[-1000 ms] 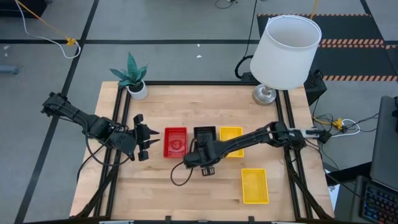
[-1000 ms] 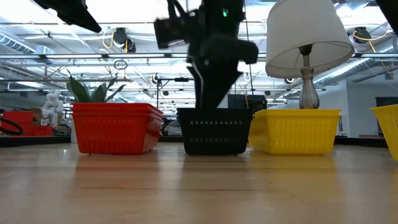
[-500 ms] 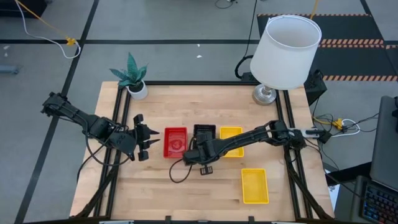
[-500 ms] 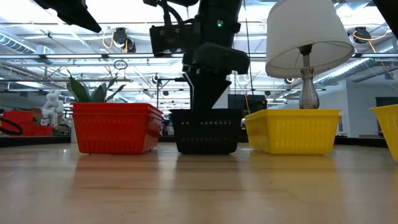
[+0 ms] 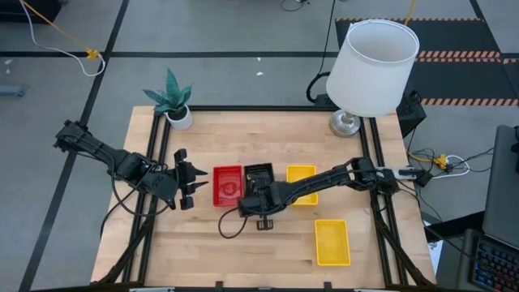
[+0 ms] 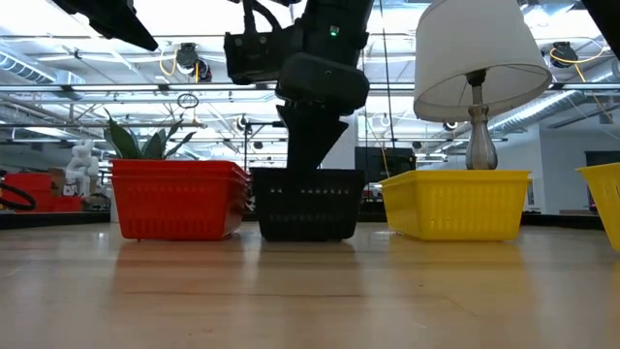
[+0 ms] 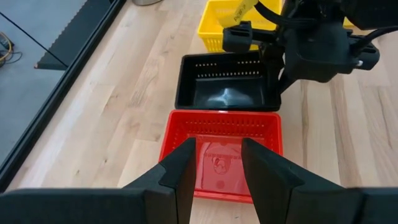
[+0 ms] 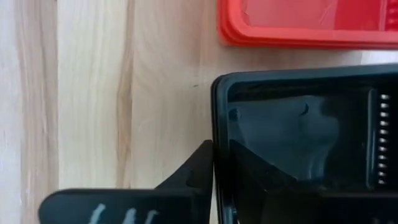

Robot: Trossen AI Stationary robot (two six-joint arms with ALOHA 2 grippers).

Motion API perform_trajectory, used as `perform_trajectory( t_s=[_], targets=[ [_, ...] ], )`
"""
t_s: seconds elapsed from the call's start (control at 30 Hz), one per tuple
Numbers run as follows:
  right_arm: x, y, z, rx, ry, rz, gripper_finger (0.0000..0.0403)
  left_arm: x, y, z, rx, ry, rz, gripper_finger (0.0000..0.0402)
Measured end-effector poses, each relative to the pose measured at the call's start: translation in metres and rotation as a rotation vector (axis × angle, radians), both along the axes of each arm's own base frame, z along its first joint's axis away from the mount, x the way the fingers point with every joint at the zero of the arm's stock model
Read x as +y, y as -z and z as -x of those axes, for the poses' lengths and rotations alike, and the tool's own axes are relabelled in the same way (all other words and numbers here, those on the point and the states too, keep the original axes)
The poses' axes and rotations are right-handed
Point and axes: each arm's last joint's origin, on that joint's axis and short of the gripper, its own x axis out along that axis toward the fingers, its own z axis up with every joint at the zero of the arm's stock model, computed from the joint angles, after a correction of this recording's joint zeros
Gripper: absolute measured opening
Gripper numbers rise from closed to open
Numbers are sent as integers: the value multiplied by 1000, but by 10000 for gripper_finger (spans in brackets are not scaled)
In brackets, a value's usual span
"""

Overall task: Stack baskets by color
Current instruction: Stack the top black bin on top of the bottom black bin, then adjust the red bin

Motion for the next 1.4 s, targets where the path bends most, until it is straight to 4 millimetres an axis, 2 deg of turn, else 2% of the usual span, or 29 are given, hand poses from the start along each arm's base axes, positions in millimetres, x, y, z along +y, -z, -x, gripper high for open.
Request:
perform_trajectory(
  t_s=[0.23,0.77,0.9,1.13,1.27,1.4],
  targets=[
    [0,0,0,-7,91,-24,21,0,0,0,1,3,-4,131],
    [6,0,2,-8,100,-32,40,0,0,0,1,3,-4,131],
    [6,0,1,-13,99,-32,60,0,0,0,-1,-3,2,131],
    [6,0,0,-25,99,-30,118,1,2,1,10,-34,34,131],
    [6,-8,3,-35,104,-17,149,1,17,4,62,-44,33,131],
    [5,-29,10,-79,116,22,172,3,39,6,143,-21,51,131]
  ],
)
